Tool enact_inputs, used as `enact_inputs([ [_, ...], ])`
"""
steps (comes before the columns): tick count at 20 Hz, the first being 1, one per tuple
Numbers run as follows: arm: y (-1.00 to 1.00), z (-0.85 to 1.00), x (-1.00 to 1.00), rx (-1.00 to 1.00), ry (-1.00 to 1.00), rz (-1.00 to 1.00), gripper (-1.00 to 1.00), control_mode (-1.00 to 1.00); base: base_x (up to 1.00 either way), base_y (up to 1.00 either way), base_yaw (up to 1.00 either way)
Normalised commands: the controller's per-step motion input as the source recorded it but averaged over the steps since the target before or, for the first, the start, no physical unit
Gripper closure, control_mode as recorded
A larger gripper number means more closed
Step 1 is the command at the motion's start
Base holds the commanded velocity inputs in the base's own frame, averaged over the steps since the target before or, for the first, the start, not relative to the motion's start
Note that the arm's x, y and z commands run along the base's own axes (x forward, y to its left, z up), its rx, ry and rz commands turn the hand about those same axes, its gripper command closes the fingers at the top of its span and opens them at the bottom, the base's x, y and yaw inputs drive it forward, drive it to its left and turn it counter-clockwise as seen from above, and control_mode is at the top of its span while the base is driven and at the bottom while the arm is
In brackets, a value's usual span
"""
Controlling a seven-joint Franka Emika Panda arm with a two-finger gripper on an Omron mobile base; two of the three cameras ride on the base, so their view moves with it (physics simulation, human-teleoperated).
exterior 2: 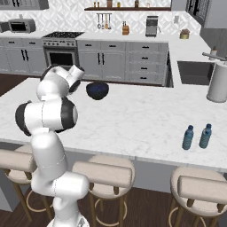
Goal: Move the plastic bottles in the middle to the plastics group, and the glass bottles in the middle to the glass group.
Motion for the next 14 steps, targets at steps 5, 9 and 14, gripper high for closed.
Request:
enact_inputs([
  [5,-0.61,0.33,-0.44,0.0,0.0,-0.09,-1.0,-1.0,0.0,0.0,0.0],
  [9,-0.69,0.03,-0.52,0.0,0.0,-0.23,-1.0,-1.0,0.0,0.0,0.0],
  [14,-0.48,0.0,-0.85,-0.02,0.0,-0.29,-1.0,-1.0,0.0,0.0,0.0],
])
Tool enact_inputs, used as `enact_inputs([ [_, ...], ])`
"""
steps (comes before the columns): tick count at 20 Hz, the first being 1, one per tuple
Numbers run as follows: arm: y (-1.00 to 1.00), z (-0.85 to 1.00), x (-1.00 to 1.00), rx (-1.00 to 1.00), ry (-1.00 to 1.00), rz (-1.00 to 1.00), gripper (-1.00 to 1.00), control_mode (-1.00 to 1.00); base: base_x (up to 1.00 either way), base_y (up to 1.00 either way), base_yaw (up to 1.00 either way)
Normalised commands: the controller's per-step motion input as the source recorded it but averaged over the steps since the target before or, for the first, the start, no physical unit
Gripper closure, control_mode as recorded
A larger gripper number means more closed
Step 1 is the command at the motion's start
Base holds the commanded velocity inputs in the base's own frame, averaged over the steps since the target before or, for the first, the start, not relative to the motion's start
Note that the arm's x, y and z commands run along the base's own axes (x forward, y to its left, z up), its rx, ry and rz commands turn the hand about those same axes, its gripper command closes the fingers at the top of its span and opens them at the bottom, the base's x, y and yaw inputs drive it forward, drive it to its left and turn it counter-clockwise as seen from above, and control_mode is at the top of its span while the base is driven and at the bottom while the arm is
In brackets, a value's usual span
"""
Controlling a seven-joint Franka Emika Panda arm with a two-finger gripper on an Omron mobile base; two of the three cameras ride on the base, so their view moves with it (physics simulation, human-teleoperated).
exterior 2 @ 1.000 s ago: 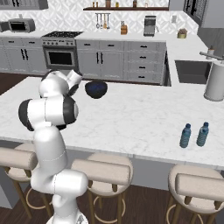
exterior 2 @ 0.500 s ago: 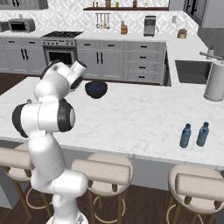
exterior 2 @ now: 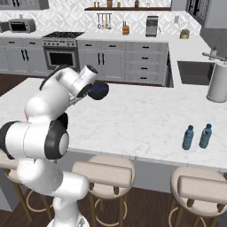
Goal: Move the plastic bottles in the middle to the plastics group, and the glass bottles in the middle to the glass group.
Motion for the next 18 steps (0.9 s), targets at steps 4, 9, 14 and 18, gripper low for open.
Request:
enact_inputs([
  [4,-0.15,0.03,-0.99,-0.04,-0.01,-0.28,-1.0,-1.0,0.0,0.0,0.0],
  [9,-0.01,0.11,-0.74,-0.04,0.0,-0.28,-1.0,-1.0,0.0,0.0,0.0],
  [14,0.06,0.05,-0.59,-0.07,0.01,-0.18,-1.0,-1.0,0.0,0.0,0.0],
  [18,0.13,0.01,-0.58,-0.08,0.0,-0.01,-1.0,-1.0,0.0,0.0,0.0],
])
